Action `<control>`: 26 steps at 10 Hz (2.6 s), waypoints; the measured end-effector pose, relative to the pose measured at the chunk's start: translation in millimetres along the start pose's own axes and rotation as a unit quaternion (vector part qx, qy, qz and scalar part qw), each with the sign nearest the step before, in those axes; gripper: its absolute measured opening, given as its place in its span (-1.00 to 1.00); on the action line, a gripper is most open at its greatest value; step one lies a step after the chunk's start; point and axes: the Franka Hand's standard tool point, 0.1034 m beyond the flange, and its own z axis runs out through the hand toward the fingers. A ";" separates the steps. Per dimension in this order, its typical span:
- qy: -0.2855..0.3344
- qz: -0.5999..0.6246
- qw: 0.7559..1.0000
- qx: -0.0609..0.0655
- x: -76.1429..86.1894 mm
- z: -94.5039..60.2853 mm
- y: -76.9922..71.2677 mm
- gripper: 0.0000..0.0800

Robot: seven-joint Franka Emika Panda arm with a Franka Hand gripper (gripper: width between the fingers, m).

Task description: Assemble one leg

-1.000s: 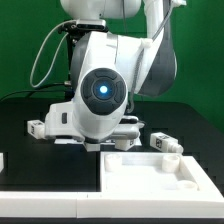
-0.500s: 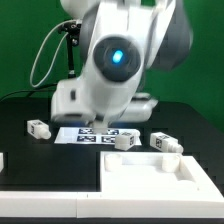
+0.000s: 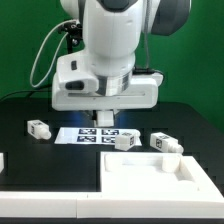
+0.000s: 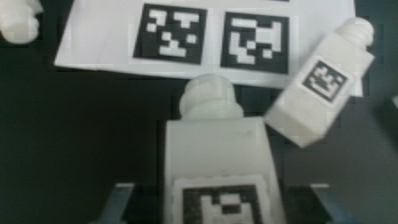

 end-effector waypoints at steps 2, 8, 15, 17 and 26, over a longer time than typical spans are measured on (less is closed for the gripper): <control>0.075 0.024 0.997 0.018 16.2 -24.3 -29.5 -0.30; 0.314 0.048 0.948 0.016 52.6 -85.5 -85.9 -0.29; 0.568 0.018 0.823 -0.006 122.4 -130.3 -99.2 -0.29; 0.559 0.016 0.829 -0.008 122.5 -125.3 -98.7 -0.29; 0.526 0.027 0.850 -0.006 156.6 -90.5 -102.3 -0.29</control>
Offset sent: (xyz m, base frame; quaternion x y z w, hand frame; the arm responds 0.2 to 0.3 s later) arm 0.0877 0.0910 0.0541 -0.0207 0.2168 0.0770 0.9730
